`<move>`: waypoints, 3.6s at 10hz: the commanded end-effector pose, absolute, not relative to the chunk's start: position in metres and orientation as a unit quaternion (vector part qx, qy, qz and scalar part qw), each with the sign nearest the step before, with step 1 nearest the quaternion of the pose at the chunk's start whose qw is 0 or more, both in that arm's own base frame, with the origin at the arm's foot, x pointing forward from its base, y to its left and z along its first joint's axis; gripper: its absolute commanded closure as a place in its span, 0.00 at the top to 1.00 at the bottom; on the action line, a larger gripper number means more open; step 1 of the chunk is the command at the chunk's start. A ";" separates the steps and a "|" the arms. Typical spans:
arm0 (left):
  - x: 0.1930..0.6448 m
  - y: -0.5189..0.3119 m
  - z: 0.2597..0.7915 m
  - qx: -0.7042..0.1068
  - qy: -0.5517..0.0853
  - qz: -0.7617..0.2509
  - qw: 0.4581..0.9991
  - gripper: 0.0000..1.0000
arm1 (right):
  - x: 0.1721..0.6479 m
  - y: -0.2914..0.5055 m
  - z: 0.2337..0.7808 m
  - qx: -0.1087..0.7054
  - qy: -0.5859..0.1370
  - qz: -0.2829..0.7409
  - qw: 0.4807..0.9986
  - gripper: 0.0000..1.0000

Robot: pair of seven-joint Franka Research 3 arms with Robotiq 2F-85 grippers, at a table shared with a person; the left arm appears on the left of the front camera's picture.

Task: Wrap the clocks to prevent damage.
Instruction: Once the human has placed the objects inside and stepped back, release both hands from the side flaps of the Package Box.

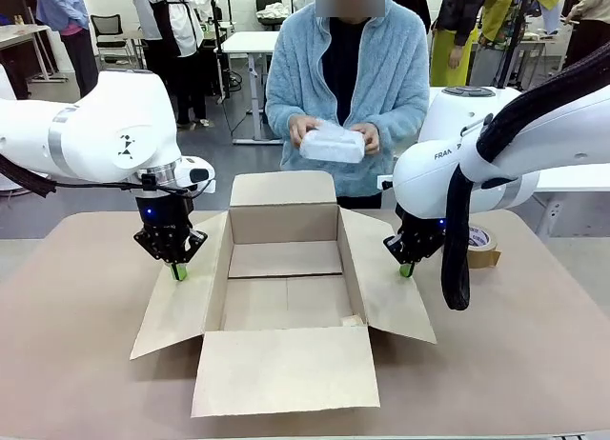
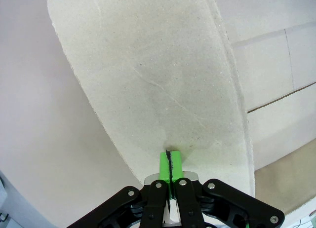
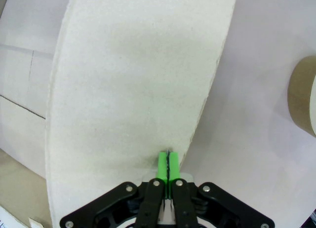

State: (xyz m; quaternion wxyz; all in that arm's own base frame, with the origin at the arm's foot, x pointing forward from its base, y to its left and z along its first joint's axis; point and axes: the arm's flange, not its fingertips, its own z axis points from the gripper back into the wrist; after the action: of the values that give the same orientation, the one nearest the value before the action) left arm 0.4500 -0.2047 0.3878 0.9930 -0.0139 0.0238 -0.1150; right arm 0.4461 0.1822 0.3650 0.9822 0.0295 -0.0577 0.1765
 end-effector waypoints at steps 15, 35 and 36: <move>0.449 -0.204 0.390 -0.013 0.023 -0.112 0.993 0.00 | 0.446 0.182 0.364 0.033 -0.057 0.169 0.983 0.01; 0.446 -0.184 0.411 0.002 -0.008 -0.185 0.983 0.00 | 0.443 0.165 0.392 0.030 -0.084 0.244 0.966 0.01; 0.441 -0.162 0.432 0.006 -0.022 -0.231 0.973 0.00 | 0.437 0.148 0.417 0.030 -0.083 0.293 0.952 0.01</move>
State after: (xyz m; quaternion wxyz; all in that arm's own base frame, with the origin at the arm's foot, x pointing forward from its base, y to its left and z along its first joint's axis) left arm 0.4504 -0.1904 0.4104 0.9844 -0.0045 0.0012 -0.1756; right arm 0.4452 0.1717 0.3913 0.9679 0.0241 -0.0772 0.2381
